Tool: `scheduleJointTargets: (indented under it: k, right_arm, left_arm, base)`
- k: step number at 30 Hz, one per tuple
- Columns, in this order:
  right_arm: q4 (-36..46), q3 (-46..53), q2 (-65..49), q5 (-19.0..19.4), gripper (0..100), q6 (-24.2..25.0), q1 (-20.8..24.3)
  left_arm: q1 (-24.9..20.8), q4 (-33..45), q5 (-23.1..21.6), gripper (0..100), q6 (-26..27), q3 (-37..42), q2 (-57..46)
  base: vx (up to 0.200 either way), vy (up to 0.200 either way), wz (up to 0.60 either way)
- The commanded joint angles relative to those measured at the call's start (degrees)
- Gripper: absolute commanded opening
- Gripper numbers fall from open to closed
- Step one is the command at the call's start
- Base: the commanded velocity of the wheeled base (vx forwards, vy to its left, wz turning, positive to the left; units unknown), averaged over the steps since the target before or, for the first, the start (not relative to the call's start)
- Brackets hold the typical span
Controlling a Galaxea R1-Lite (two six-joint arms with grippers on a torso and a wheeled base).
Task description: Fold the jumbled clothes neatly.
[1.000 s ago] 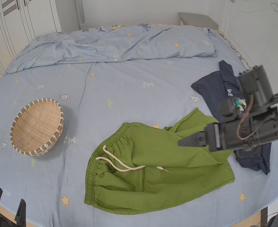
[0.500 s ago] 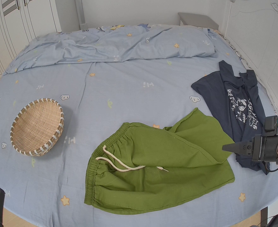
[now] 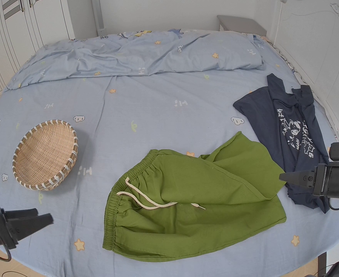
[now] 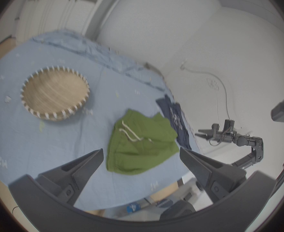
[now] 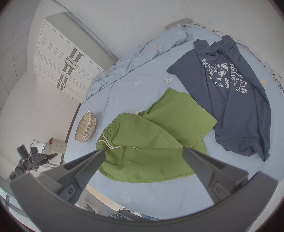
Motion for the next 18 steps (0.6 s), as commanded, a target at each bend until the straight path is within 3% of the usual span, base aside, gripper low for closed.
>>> scheduleJointTargets:
  k: [1,2,3,5,18]
  right_arm:
    - [-0.8,1.4,-0.5,-1.2,100,-0.3,0.7]
    - [-0.8,1.4,-0.5,-1.2,100,-0.3,0.7]
    - [-0.8,1.7,-0.1,-0.7,100,-0.3,0.6]
    - [-1.0,2.1,0.8,0.3,100,-0.3,0.5]
    - [-3.0,2.5,1.7,1.5,100,-1.7,3.2]
  left_arm:
    - [-1.5,0.8,-15.1,100,11.7,0.0,36.7]
    - [-1.5,0.8,-15.1,100,12.4,0.2,37.1]
    - [-1.4,0.7,-14.9,100,19.5,2.2,41.5]
    - [-1.2,0.2,-14.6,100,22.9,2.8,44.6]
    - [0.5,-11.1,-15.1,100,21.9,6.6,55.7]
  base:
    - [0.0,0.0,0.0]
    - [0.0,0.0,0.0]
    - [0.0,0.0,0.0]
    - [0.0,0.0,0.0]
    - [0.0,0.0,0.0]
